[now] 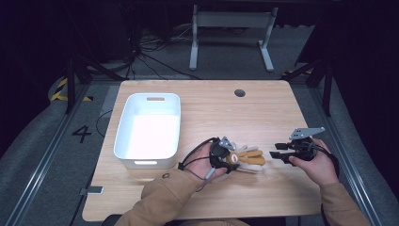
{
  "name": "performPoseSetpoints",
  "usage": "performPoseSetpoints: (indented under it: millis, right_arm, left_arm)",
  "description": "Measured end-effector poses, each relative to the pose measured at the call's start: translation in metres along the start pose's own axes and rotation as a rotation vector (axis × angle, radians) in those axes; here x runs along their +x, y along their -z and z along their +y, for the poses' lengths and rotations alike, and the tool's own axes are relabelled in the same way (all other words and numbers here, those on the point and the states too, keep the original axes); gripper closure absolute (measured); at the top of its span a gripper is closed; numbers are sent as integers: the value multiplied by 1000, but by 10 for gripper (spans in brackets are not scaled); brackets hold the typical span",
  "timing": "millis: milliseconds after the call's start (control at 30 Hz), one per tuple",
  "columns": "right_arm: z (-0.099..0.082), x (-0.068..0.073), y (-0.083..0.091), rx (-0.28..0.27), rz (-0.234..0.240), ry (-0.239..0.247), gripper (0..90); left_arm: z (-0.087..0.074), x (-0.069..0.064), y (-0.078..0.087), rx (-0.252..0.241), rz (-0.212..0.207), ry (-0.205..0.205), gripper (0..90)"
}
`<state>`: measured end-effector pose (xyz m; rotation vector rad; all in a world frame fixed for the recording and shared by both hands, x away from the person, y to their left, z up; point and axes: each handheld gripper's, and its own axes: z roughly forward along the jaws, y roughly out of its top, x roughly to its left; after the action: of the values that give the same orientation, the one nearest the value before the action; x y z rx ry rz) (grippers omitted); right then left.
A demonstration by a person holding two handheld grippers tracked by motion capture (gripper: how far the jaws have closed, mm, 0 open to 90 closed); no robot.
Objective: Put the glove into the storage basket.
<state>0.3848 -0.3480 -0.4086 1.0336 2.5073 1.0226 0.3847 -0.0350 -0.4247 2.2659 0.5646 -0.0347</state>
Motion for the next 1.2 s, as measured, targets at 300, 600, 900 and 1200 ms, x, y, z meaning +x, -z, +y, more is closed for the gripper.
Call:
performPoseSetpoints:
  millis: [300,600,900,1200]
  right_arm:
    - [9,-3,-11,-5,22,7,539]
    - [14,-4,-16,-2,34,9,538]
    - [12,-5,-16,-2,30,0,537]
    - [10,-6,-17,2,27,-6,535]
  left_arm:
    - [9,7,39,-43,40,122,604]
    - [14,19,72,-86,122,178,601]
    - [18,32,102,-137,171,235,595]
    - [16,43,130,-171,242,273,594]
